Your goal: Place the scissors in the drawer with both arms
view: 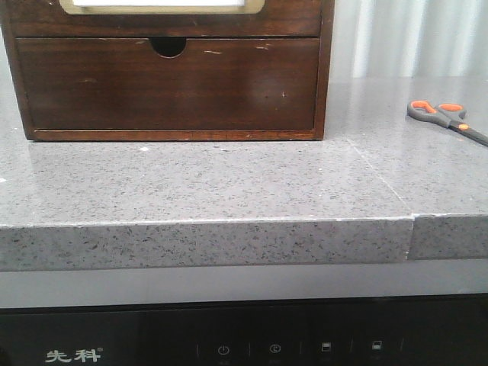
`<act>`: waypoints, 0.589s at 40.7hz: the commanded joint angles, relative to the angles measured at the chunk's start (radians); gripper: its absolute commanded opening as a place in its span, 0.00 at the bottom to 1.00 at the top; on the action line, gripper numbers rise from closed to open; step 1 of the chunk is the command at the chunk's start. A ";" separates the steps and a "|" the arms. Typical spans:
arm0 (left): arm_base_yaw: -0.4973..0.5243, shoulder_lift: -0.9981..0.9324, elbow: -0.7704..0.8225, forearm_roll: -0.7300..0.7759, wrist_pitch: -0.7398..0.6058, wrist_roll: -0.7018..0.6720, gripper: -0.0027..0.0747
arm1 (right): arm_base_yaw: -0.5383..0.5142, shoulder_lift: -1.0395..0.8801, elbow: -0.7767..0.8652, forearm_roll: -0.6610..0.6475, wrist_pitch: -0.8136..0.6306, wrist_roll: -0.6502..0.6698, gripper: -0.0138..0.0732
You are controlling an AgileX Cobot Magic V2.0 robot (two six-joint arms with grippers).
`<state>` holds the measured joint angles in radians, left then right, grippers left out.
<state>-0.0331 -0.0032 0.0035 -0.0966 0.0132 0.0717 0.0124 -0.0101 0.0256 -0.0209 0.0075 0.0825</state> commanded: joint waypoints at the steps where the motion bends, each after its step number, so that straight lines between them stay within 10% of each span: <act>1: -0.002 -0.017 0.026 -0.001 -0.084 -0.001 0.01 | 0.002 -0.017 0.002 -0.010 -0.085 -0.008 0.08; 24: -0.002 -0.017 0.026 -0.001 -0.084 -0.001 0.01 | 0.002 -0.017 0.000 -0.010 -0.080 -0.008 0.08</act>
<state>-0.0331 -0.0032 0.0035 -0.0966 0.0132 0.0717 0.0124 -0.0101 0.0256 -0.0209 0.0075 0.0825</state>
